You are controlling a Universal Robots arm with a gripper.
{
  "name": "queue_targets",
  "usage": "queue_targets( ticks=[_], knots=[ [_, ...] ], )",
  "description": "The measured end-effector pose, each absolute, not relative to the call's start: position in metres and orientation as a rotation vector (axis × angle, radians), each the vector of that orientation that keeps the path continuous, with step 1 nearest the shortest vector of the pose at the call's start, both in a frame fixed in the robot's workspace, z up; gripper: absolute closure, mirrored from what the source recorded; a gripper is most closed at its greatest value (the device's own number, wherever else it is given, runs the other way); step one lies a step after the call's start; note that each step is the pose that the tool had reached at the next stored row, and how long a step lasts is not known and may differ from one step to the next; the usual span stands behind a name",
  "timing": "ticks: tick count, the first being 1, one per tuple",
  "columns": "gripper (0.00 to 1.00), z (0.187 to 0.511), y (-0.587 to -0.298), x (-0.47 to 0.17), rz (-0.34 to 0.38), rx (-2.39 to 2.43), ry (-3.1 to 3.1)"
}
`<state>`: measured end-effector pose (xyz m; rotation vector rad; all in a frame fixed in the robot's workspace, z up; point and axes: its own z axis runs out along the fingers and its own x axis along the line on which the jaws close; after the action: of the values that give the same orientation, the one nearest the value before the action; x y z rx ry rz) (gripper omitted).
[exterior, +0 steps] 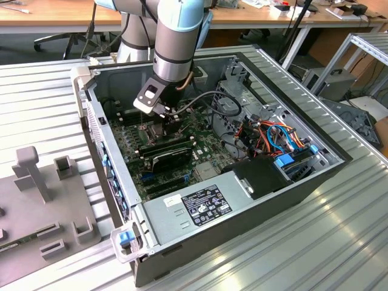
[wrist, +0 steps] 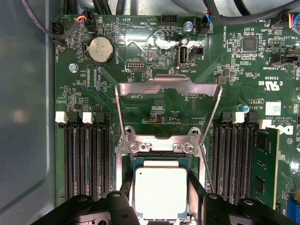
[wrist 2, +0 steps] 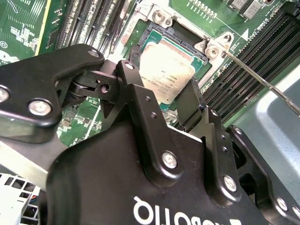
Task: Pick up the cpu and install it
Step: 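Place the cpu into insertion slot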
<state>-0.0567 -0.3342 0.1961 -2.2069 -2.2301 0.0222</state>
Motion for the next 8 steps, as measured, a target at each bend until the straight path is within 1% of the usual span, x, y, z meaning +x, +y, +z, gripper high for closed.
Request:
queue_targets(
  ticks=[8],
  knots=[
    [0.45,0.1960,-0.3342,-0.0567,0.022,-2.207,-2.230]
  ],
)
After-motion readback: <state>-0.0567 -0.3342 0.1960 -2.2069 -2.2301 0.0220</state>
